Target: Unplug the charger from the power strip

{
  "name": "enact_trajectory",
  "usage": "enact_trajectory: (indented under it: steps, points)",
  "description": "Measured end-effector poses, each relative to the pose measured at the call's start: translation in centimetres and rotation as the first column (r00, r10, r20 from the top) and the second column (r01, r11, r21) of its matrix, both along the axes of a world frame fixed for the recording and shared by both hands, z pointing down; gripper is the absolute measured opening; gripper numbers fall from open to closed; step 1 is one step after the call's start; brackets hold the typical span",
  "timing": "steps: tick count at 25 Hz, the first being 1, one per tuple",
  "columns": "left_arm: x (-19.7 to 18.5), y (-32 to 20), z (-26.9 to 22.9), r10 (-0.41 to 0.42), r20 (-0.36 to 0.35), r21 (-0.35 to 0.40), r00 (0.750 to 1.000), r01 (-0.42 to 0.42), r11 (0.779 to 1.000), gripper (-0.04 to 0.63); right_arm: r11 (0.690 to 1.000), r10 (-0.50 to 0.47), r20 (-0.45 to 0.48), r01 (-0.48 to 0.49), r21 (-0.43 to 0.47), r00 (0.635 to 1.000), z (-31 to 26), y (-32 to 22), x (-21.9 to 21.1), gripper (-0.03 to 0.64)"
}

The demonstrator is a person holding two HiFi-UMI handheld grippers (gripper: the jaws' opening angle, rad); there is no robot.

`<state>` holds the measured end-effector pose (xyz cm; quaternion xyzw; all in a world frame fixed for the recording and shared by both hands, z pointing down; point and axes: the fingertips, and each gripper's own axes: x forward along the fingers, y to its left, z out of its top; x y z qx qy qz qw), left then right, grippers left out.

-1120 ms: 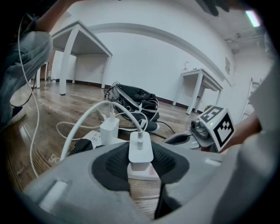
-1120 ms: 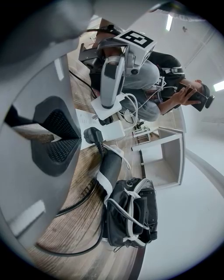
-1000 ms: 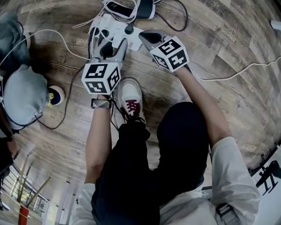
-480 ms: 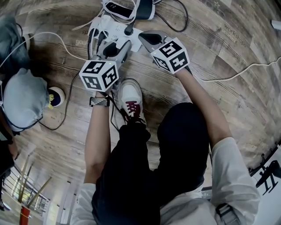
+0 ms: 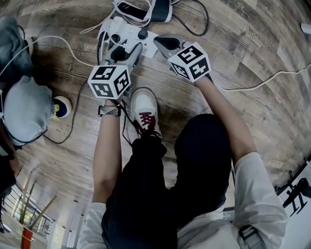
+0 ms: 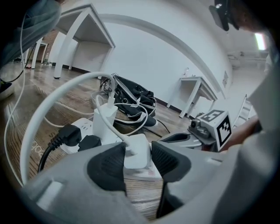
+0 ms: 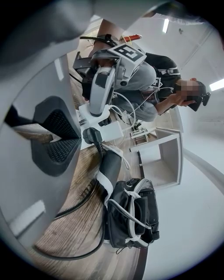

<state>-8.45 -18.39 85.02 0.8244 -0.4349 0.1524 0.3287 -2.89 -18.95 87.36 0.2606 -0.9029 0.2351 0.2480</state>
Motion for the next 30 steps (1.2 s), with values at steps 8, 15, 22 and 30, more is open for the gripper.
enact_trajectory:
  steps: [8, 15, 22, 30]
  points:
    - [-0.6, -0.7, 0.2, 0.006, 0.072, 0.036, 0.997, -0.009, 0.999, 0.227, 1.000, 0.003, 0.004, -0.003, -0.006, 1.000, 0.0, 0.0, 0.1, 0.002]
    - [-0.8, -0.4, 0.6, 0.023, 0.102, 0.020, 0.995, -0.025, 0.999, 0.283, 1.000, 0.000, 0.005, 0.000, -0.008, 1.000, 0.0, 0.0, 0.0, 0.002]
    - [-0.9, 0.9, 1.1, 0.023, 0.088, -0.009, 0.996, -0.022, 1.000, 0.313, 1.000, 0.001, 0.006, -0.001, -0.012, 1.000, 0.0, 0.0, 0.1, 0.002]
    - [-0.9, 1.5, 1.6, 0.047, 0.144, -0.024, 0.988, -0.044, 0.999, 0.334, 1.000, 0.003, 0.003, -0.003, -0.015, 1.000, -0.1, 0.0, 0.0, 0.002]
